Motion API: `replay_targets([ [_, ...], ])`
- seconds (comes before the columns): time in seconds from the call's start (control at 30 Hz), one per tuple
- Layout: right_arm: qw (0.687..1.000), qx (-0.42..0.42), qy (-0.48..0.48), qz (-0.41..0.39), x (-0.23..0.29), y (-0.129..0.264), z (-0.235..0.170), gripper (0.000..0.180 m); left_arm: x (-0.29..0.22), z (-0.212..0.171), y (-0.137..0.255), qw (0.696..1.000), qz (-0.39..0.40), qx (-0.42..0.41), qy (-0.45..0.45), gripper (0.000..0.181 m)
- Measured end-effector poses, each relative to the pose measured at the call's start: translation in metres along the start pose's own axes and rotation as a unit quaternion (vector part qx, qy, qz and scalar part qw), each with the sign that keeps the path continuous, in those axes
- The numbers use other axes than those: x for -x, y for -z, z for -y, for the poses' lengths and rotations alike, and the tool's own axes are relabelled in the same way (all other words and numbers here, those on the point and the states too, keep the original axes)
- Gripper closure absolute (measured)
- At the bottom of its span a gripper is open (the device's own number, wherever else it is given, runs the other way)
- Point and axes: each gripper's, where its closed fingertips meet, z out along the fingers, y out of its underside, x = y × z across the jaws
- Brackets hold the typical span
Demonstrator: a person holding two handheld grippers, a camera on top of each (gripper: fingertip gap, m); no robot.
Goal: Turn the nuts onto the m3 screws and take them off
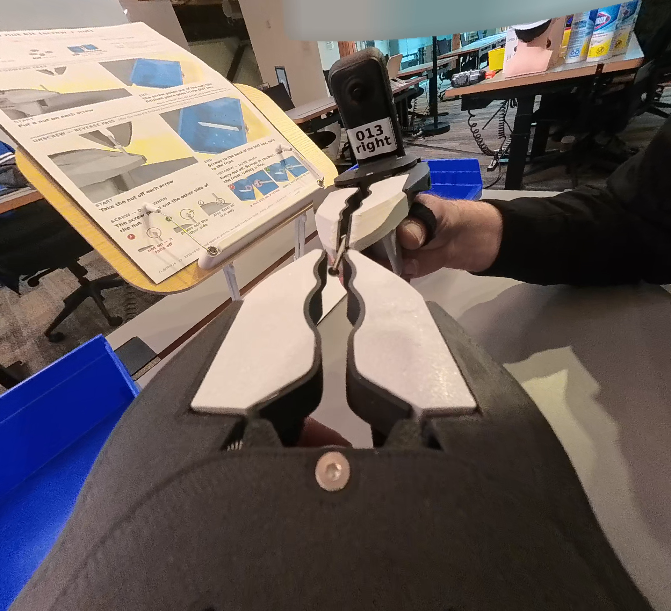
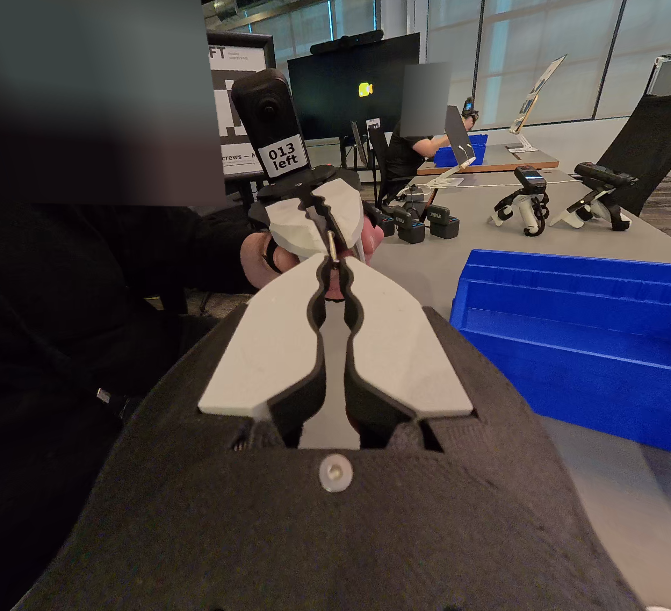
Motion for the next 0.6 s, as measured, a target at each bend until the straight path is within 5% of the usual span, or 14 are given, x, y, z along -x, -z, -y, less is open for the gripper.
replay_targets([
  [0.6, 1.000, -0.006, 0.026, -0.011, 0.001, 0.000, 0.002, 0.175, -0.006, 0.001, 0.011, 0.997, -0.035, -0.008, 0.067, 0.178],
])
